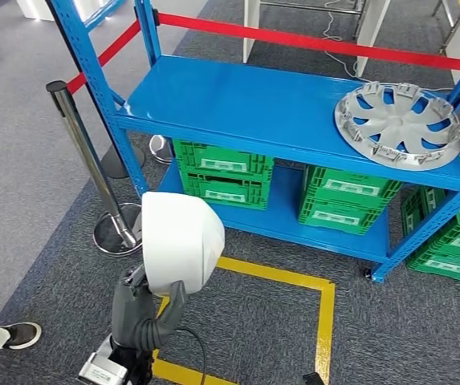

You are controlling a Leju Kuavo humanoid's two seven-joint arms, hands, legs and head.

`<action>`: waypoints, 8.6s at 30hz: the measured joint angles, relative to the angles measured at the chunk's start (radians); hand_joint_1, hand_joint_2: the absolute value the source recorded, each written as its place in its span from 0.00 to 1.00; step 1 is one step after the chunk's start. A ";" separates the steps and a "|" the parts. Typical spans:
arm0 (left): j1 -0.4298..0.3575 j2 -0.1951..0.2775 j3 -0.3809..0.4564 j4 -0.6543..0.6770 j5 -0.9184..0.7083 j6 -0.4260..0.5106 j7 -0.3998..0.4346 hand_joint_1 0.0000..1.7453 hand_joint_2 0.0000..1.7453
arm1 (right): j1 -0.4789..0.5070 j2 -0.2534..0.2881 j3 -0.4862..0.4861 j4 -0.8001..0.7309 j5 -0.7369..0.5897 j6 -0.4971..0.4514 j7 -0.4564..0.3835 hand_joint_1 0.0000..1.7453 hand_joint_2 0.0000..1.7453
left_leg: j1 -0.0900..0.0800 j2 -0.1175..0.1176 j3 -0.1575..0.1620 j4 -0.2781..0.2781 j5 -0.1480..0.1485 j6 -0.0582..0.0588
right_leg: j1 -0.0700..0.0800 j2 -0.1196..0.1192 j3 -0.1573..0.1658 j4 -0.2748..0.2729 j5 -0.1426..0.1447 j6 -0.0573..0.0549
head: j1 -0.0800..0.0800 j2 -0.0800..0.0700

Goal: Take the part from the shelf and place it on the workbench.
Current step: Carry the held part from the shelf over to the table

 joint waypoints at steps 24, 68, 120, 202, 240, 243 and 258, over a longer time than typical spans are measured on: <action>0.026 0.005 0.011 -0.002 -0.016 -0.012 0.004 1.00 1.00 | 0.005 0.002 0.008 0.000 0.014 -0.007 0.024 0.00 0.00 | -0.002 0.013 0.003 -0.012 0.016 0.035 | 0.004 -0.008 -0.060 0.139 -0.050 0.015 | -0.005 0.000; 0.048 0.024 -0.003 -0.008 -0.022 -0.028 0.029 1.00 1.00 | 0.009 0.012 0.011 0.000 0.028 0.000 0.017 0.00 0.00 | 0.015 0.084 -0.146 0.256 -0.074 -0.022 | 0.005 -0.091 0.026 0.001 -0.029 -0.014 | -0.019 0.000; 0.021 0.002 -0.003 0.021 -0.008 -0.036 0.038 1.00 1.00 | 0.003 -0.005 0.014 0.000 0.063 0.008 0.011 0.00 0.00 | 0.009 -0.034 -0.031 0.018 0.011 0.018 | 0.011 0.042 -0.016 0.018 -0.011 0.006 | -0.003 0.000; -0.013 -0.017 -0.006 0.055 0.007 -0.064 0.045 1.00 1.00 | -0.001 -0.010 0.016 0.000 0.060 0.083 0.027 0.00 0.00 | 0.014 0.095 -0.012 0.000 0.006 0.029 | 0.008 -0.055 -0.064 0.187 -0.141 0.034 | -0.001 0.000; -0.012 -0.015 -0.006 0.056 0.013 -0.051 0.044 1.00 1.00 | 0.008 -0.015 0.014 0.000 0.055 0.095 -0.002 0.00 0.00 | 0.014 0.070 0.029 0.005 -0.040 0.013 | 0.001 -0.034 -0.074 0.057 0.020 0.030 | -0.005 0.000; -0.012 -0.015 -0.006 0.056 0.013 -0.051 0.043 1.00 1.00 | 0.008 -0.015 0.014 0.000 0.055 0.094 -0.002 0.00 0.00 | 0.011 0.068 0.028 0.006 -0.047 0.001 | 0.002 -0.030 -0.058 0.031 0.007 0.014 | -0.007 0.000; -0.008 -0.009 -0.006 0.056 0.013 -0.045 0.041 1.00 1.00 | 0.007 -0.015 0.014 0.000 0.061 0.093 -0.008 0.00 0.00 | 0.005 0.083 -0.037 0.031 0.001 0.010 | 0.007 -0.047 0.037 0.017 -0.066 0.014 | -0.018 0.000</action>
